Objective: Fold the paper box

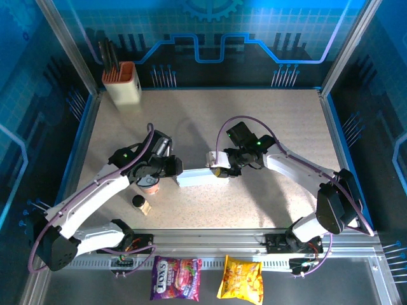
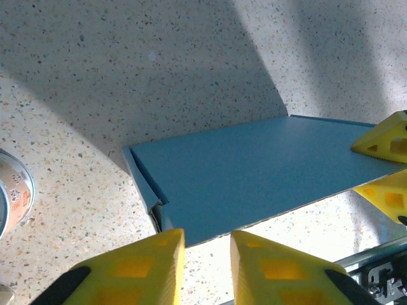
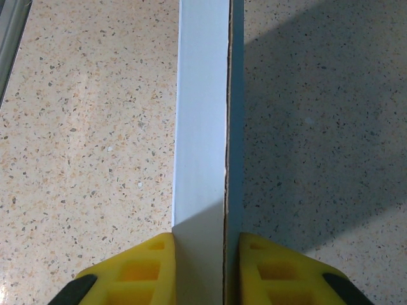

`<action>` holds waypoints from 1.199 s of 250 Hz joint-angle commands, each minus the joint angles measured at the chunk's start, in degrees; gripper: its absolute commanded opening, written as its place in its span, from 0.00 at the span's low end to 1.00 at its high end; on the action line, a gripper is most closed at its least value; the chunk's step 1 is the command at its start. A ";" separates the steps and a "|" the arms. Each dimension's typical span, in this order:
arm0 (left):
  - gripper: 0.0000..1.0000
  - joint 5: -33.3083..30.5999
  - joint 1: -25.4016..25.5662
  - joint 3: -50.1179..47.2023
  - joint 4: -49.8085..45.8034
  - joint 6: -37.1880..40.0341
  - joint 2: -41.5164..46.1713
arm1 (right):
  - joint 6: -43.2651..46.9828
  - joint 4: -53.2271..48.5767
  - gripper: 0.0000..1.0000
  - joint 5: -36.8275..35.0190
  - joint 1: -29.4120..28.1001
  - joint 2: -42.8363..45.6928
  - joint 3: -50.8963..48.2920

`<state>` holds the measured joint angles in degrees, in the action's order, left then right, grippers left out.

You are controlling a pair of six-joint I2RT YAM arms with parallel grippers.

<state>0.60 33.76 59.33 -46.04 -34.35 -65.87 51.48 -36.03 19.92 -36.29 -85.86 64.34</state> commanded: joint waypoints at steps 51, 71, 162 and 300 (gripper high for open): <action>0.21 -0.87 -0.09 -0.90 -0.67 0.98 -1.55 | -0.85 -2.64 0.22 -1.55 1.13 -2.07 1.09; 0.20 -0.69 -0.10 -1.82 -0.54 0.64 -1.36 | -1.03 -2.77 0.21 -1.55 1.20 -2.20 1.24; 0.19 -0.17 -0.10 -4.53 0.38 0.07 -1.87 | -1.56 -3.34 0.22 -0.95 1.53 -2.98 1.85; 0.18 -0.52 -0.11 -6.36 1.31 -0.36 -3.20 | -2.28 -4.74 0.42 2.24 1.83 -1.20 2.86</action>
<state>0.03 33.76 54.57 -43.20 -34.22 -67.94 49.95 -37.78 20.01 -35.48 -87.46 66.02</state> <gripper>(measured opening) 0.182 0.403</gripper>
